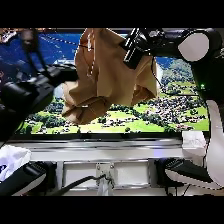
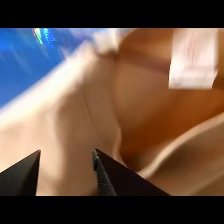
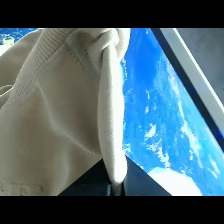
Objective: Fold the clothes and pants, and hang the long-sleeved shirts on hangers.
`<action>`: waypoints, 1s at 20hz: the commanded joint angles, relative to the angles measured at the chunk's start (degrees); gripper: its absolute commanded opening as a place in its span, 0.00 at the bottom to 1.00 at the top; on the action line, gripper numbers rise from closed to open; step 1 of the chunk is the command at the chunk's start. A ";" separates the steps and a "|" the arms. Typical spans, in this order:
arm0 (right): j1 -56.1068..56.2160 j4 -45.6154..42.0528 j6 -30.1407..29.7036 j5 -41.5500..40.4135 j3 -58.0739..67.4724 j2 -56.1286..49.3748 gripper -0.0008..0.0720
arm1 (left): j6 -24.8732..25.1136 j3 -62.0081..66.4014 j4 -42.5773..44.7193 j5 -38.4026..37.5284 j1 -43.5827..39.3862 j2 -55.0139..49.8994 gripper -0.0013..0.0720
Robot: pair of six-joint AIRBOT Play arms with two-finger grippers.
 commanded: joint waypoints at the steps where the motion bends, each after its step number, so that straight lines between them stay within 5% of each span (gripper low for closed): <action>1: 0.07 0.09 1.05 1.42 0.02 0.04 0.05 | 7.08 -0.24 -10.75 -0.85 -2.23 -3.96 0.62; 14: 0.07 0.11 1.05 2.86 0.00 0.04 0.05 | 5.51 -0.07 -10.47 -9.99 0.37 -8.70 0.60; 16: 0.07 0.15 1.05 2.82 0.02 0.04 0.05 | 5.55 -0.09 -10.45 -9.77 1.97 -8.74 0.32; 19: 0.07 0.85 1.05 2.80 0.02 0.07 0.05 | 5.57 -0.09 -10.45 -9.40 3.96 -9.01 0.24; 20: 0.07 1.25 1.05 2.78 0.02 0.07 0.05 | 5.60 -0.09 -10.45 -8.79 4.39 -9.03 0.08</action>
